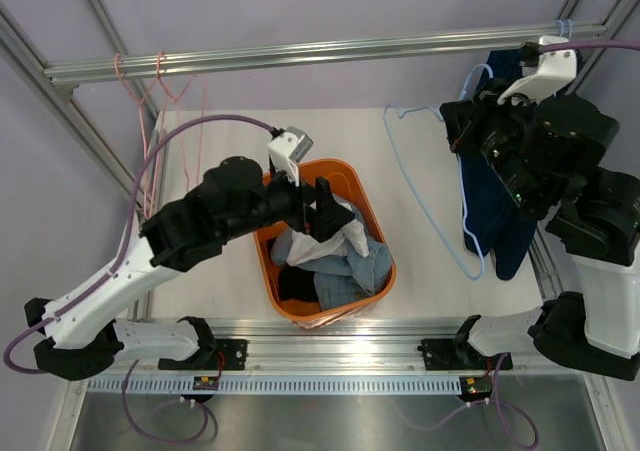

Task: Remove the skirt from the hanger
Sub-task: Place the skirt in the bin.

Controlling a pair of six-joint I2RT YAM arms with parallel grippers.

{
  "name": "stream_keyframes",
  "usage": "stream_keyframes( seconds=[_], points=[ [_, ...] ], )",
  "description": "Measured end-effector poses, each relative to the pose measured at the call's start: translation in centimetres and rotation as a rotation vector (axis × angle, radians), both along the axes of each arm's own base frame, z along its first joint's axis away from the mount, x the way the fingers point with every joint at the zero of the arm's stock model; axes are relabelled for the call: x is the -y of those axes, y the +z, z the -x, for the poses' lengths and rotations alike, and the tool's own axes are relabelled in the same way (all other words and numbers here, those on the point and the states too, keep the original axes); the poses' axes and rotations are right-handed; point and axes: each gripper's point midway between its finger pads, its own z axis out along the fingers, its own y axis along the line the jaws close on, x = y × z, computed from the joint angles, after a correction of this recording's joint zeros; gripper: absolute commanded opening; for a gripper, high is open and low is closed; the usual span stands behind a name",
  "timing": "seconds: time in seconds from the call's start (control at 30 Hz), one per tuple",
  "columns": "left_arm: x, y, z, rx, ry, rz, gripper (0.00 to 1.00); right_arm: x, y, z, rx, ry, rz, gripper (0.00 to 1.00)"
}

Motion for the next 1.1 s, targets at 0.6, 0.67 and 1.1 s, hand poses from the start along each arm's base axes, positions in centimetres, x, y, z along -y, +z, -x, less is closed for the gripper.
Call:
stream_keyframes(
  seconds=[0.6,0.67,1.1],
  points=[
    [9.2,9.7,5.0,0.132,-0.162,0.151,0.99,-3.9,-8.6,-3.6,-0.183,-0.215,0.224,0.0],
    [10.5,7.9,5.6,0.128,-0.175,0.086,0.99,-3.7,-8.6,-3.9,-0.187,-0.256,0.233,0.0],
    [9.2,7.8,5.0,0.201,-0.018,-0.062,0.92,-2.8,-7.4,-3.3,-0.183,-0.279,0.182,0.0]
  ],
)
